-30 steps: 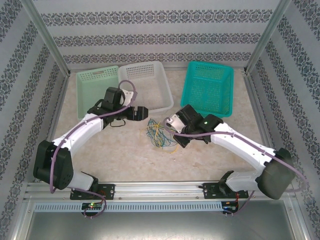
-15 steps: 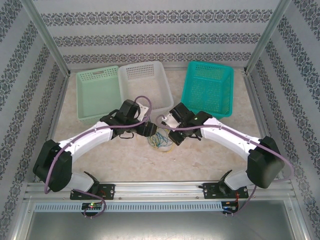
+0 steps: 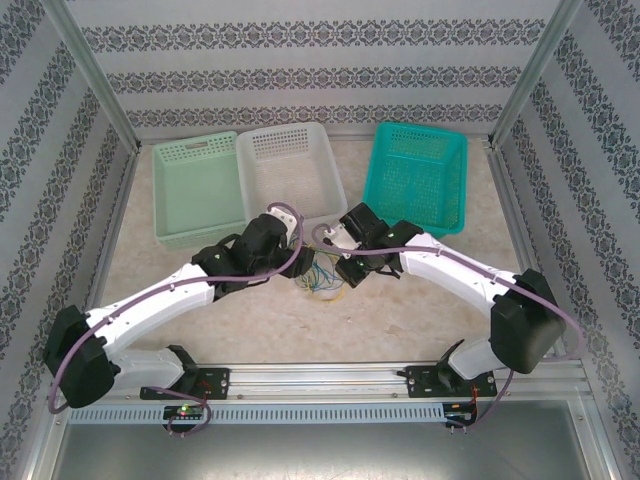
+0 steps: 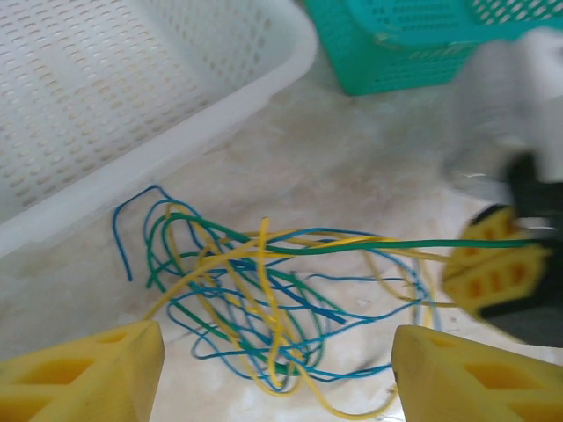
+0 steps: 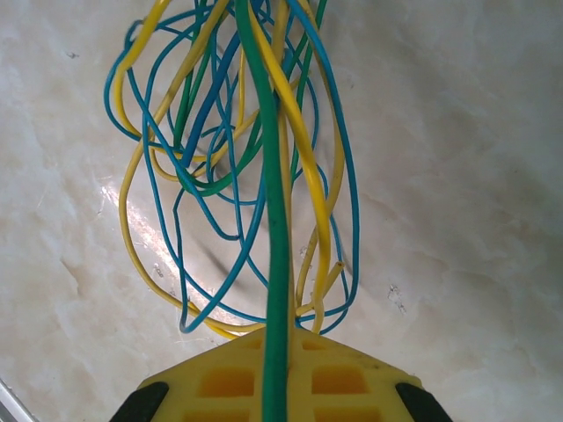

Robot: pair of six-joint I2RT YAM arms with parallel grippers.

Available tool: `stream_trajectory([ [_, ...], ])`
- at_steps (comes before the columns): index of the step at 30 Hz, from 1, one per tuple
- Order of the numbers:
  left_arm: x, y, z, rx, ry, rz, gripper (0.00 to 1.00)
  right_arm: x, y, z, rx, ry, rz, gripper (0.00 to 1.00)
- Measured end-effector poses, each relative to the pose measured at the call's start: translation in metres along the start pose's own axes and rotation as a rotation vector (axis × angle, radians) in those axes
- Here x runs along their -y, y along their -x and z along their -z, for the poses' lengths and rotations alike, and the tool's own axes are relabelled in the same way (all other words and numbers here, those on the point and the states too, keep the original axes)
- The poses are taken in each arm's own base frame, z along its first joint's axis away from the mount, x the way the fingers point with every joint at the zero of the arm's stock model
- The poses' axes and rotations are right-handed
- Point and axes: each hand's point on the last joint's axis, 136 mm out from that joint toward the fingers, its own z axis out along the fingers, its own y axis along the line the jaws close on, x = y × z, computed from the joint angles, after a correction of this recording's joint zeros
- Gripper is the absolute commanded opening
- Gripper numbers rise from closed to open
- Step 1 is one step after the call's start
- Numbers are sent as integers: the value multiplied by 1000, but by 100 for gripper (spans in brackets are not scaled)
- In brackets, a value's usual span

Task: Untangle the cables

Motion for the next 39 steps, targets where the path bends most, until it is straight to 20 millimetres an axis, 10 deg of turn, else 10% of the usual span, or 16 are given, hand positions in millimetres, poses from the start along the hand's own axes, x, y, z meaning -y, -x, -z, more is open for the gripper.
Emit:
stream_trajectory([
  [11,-6,-65,-45,-192,35,117,65,-9,10,5,51,49,-18,4],
  [18,-2,-64,-71,-213,49,134,64,-20,12,12,108,109,-31,4],
  [25,-6,-65,-85,-200,79,164,0,-31,6,19,119,175,-46,4],
  [39,-49,-93,-62,-214,222,174,0,10,-22,70,221,185,-260,6],
])
